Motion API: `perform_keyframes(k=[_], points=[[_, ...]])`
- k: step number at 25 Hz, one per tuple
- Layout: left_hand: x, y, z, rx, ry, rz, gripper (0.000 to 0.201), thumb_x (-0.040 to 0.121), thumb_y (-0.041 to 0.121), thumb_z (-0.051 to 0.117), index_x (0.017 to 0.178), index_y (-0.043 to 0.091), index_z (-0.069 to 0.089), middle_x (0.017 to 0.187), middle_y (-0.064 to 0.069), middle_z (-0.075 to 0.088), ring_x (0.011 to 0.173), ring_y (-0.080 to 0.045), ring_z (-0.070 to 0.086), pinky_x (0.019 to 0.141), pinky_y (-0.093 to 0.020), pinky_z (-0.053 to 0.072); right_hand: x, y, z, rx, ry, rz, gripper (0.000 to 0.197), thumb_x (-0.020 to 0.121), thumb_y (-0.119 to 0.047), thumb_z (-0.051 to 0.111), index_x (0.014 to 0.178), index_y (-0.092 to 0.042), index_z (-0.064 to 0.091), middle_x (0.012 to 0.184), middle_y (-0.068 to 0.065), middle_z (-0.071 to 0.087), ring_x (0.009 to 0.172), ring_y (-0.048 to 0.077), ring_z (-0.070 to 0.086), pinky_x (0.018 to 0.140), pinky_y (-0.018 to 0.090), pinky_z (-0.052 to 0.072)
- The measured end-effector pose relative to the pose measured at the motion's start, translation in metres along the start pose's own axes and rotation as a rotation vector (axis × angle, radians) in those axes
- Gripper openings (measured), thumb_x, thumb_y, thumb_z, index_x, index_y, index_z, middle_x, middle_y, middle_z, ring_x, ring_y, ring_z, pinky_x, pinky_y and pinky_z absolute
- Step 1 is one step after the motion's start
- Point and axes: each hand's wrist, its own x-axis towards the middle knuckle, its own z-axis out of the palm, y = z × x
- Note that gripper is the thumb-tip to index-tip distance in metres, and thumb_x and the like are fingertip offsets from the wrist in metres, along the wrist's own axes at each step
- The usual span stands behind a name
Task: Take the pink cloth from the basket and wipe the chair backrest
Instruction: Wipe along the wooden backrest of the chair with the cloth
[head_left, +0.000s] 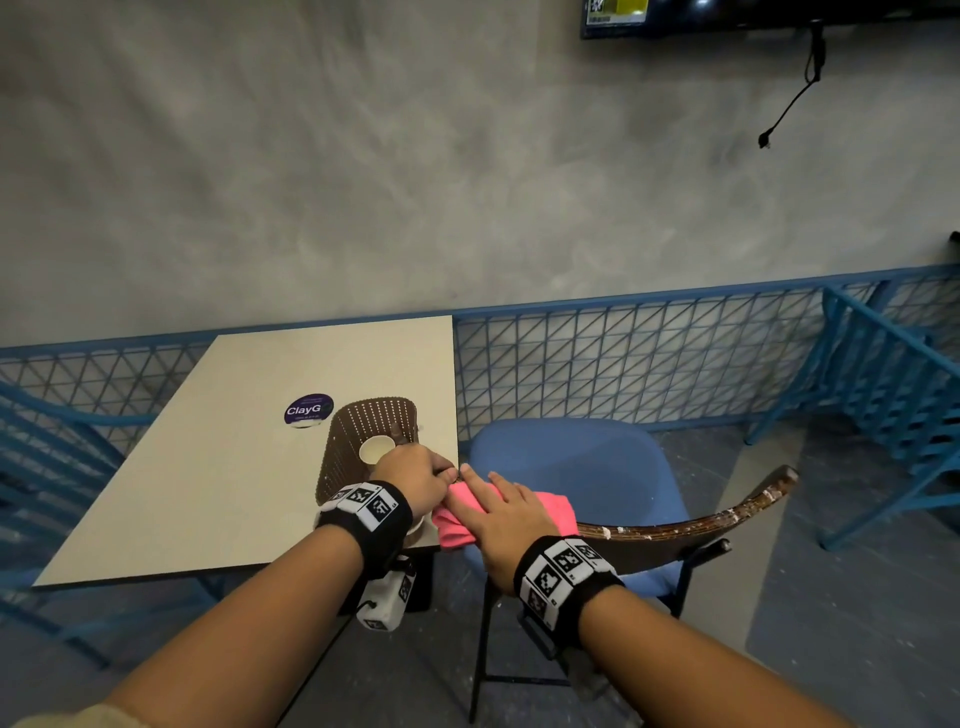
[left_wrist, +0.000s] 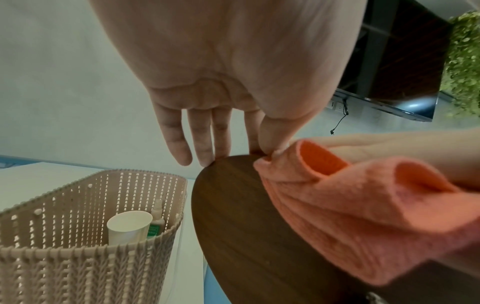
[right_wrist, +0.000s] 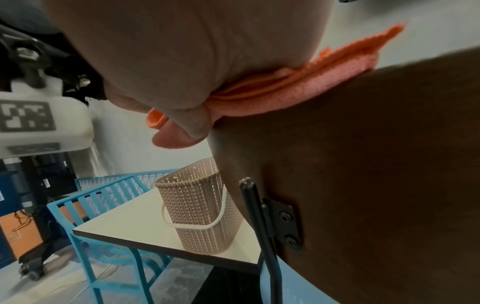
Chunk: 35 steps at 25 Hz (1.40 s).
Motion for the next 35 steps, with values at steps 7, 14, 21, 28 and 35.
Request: perform_keyframes(k=[7,14,21,28,35], points=[[0.001,-0.008,0.003,-0.012,-0.001,0.001,0.026,0.09,0.049,0.057,0.105,0.037,0.075,0.103,0.01,0.076,0.101,-0.015,0.067,0.087,-0.03,0.053,-0.025,0.018,-0.004,0.066,0.013,-0.048,0.075,0.095,-0.029,0.045,0.152,-0.039,-0.002,0.165,0.001,-0.002,0.148,0.031,0.015,0.117,0.044,0.018],[0.0,-0.008,0.005,-0.008,-0.014,0.012,0.03,0.088,0.05,0.05,0.101,0.038,0.074,0.097,0.009,0.076,0.096,-0.017,0.067,0.082,-0.034,0.055,-0.013,0.013,-0.011,0.125,0.035,0.017,0.066,0.097,-0.033,0.037,0.153,-0.034,0.002,0.164,0.004,0.008,0.145,0.027,0.025,0.114,0.042,0.026],[0.0,-0.007,0.006,0.002,-0.01,0.0,0.031,0.09,0.049,0.052,0.107,0.035,0.073,0.106,0.008,0.075,0.103,-0.019,0.066,0.087,-0.034,0.054,-0.039,0.023,0.0,0.024,-0.021,0.028,0.076,0.091,-0.024,0.048,0.151,-0.042,0.005,0.164,-0.005,-0.004,0.149,0.03,0.007,0.118,0.046,0.009],[0.001,0.001,0.002,0.044,-0.019,-0.028,0.026,0.09,0.044,0.055,0.102,0.032,0.074,0.103,0.005,0.074,0.1,-0.02,0.066,0.084,-0.033,0.053,-0.039,0.014,-0.008,0.036,-0.035,-0.011,0.065,0.089,-0.034,0.027,0.153,-0.036,0.012,0.165,-0.003,-0.001,0.149,0.032,0.006,0.118,0.047,0.008],[0.004,0.001,0.013,0.087,-0.008,-0.034,0.051,0.08,0.072,0.045,0.095,0.032,0.072,0.097,0.007,0.074,0.094,-0.018,0.067,0.08,-0.036,0.055,-0.033,0.01,-0.008,0.091,-0.023,0.026,0.069,0.095,-0.027,0.046,0.153,-0.037,0.009,0.164,-0.005,-0.004,0.15,0.029,-0.001,0.118,0.047,0.0]])
